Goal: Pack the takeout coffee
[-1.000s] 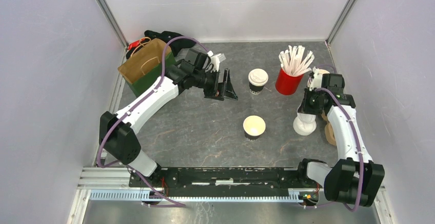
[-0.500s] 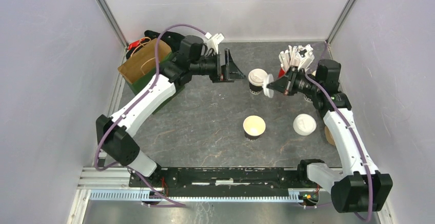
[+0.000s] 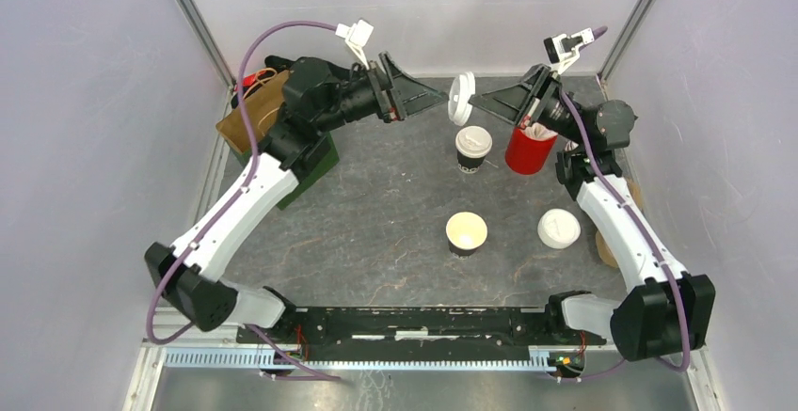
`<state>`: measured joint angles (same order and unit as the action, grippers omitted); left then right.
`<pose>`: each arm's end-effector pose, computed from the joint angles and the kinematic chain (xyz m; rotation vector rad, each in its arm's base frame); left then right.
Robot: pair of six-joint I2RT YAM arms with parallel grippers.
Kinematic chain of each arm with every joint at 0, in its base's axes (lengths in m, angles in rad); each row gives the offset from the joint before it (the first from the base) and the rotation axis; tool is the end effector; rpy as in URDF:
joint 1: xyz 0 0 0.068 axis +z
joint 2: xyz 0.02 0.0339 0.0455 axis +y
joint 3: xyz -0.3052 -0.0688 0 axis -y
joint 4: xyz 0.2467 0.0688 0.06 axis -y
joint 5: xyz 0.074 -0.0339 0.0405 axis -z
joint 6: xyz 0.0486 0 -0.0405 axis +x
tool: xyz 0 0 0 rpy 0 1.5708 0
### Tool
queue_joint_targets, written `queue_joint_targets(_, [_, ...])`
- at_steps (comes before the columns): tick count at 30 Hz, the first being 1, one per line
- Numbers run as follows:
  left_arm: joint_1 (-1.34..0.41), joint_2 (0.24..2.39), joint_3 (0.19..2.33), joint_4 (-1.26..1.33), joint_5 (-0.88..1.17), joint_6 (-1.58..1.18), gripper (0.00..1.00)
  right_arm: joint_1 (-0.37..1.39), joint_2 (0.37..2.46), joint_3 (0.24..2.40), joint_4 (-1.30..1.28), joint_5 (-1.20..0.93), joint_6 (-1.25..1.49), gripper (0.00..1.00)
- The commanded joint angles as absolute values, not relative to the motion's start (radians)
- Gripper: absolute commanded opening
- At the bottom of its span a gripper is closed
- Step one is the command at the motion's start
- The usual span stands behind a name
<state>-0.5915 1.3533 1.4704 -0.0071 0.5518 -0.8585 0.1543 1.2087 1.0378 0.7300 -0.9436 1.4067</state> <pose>0.2405 -0.1922 0.5126 0.2905 1.6655 -1.5351 0.2431 0.0776 0.4705 -0.1751 1.4750 1.7839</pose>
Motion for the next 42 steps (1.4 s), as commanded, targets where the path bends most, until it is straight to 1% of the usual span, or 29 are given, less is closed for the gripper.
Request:
queue_joint_targets(1, [-0.594, 1.426, 1.498, 0.077, 0.597, -0.977, 0.99, 0.183, 1.237, 1.088, 0.983, -0.959, 1.59, 0.0])
queue_joint_targets(5, [-0.592, 1.462, 1.505, 0.084, 0.626, -1.02, 1.0, 0.204, 1.257, 1.076, 1.039, -0.957, 1.628, 0.0])
queue_joint_targets(11, [-0.592, 1.465, 1.495, 0.109, 0.632, -1.031, 1.0, 0.217, 1.271, 1.068, 1.04, -0.962, 1.621, 0.0])
queue_joint_targets(18, [-0.579, 1.411, 1.428, 0.143, 0.609, -1.03, 0.99, 0.216, 1.243, 1.027, 0.923, -0.957, 1.517, 0.0])
queue_joint_targets(22, [-0.568, 1.386, 1.392, 0.158, 0.606, -1.035, 0.98, 0.215, 1.24, 1.005, 0.912, -0.954, 1.506, 0.0])
queue_joint_targets(28, [-0.568, 1.402, 1.351, 0.337, 0.692, -1.157, 1.0, 0.217, 1.246, 1.007, 0.929, -0.966, 1.523, 0.0])
queue_joint_targets(42, [-0.562, 1.407, 1.332, 0.36, 0.704, -1.195, 1.0, 0.222, 1.241, 1.009, 0.957, -0.973, 1.552, 0.0])
